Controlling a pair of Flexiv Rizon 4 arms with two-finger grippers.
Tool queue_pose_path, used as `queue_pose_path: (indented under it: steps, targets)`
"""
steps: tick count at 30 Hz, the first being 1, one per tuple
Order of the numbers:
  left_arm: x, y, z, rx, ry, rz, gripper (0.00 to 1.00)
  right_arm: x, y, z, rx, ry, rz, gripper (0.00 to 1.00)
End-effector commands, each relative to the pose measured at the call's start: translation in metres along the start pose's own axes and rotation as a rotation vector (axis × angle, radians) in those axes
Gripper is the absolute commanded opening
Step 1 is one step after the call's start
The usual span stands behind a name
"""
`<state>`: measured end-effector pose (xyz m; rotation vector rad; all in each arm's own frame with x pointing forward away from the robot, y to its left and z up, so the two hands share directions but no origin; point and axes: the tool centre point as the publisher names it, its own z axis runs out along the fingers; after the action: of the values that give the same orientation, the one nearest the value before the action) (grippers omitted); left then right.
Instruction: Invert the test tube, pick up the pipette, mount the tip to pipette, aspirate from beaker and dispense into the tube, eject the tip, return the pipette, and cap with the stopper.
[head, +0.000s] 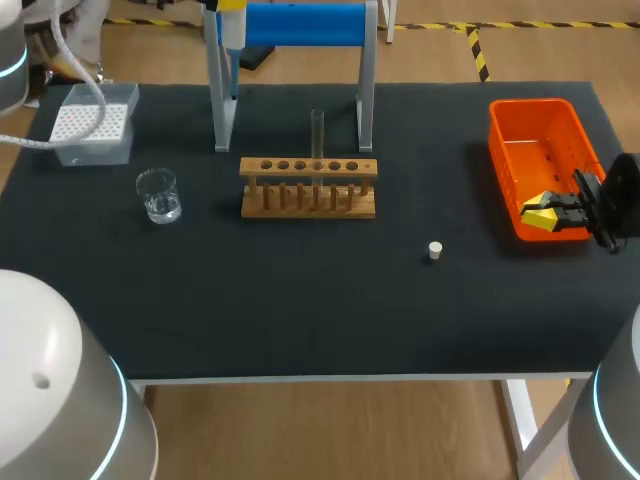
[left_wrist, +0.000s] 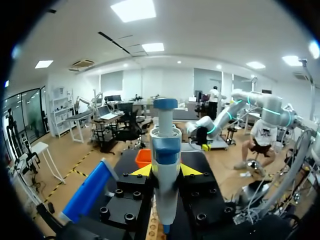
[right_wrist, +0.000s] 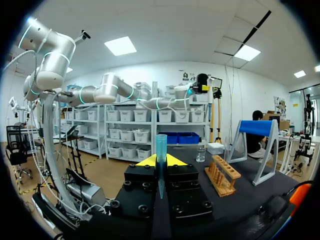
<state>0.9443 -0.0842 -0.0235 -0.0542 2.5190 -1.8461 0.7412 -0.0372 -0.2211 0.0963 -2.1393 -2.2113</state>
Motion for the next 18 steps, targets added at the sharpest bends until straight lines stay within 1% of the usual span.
queue_pose_path:
  steps: [1,5,8,11,13,18]
  targets:
    - [-0.004,0.0,-0.001,-0.001,0.038,0.001,0.0,0.001,0.0,-0.001,0.001,-0.001,-0.001,0.0]
    - [-0.004,0.0,-0.001,-0.001,0.038,0.001,0.0,0.001,0.0,-0.001,0.001,-0.001,-0.001,0.0]
    - [0.016,-0.003,-0.004,0.027,-0.026,-0.005,0.0,0.001,0.0,-0.001,0.001,-0.001,-0.001,0.0]
    - [0.035,-0.005,-0.001,0.039,-0.07,-0.013,0.0,0.001,0.0,-0.001,0.001,-0.001,-0.001,0.0]
    - [0.048,-0.007,0.004,0.047,-0.076,-0.014,0.0,0.001,0.0,-0.001,0.001,-0.001,-0.001,0.0]
    - [0.07,-0.014,0.026,0.064,-0.098,-0.027,0.0,0.001,0.0,-0.001,0.001,-0.001,-0.001,0.0]
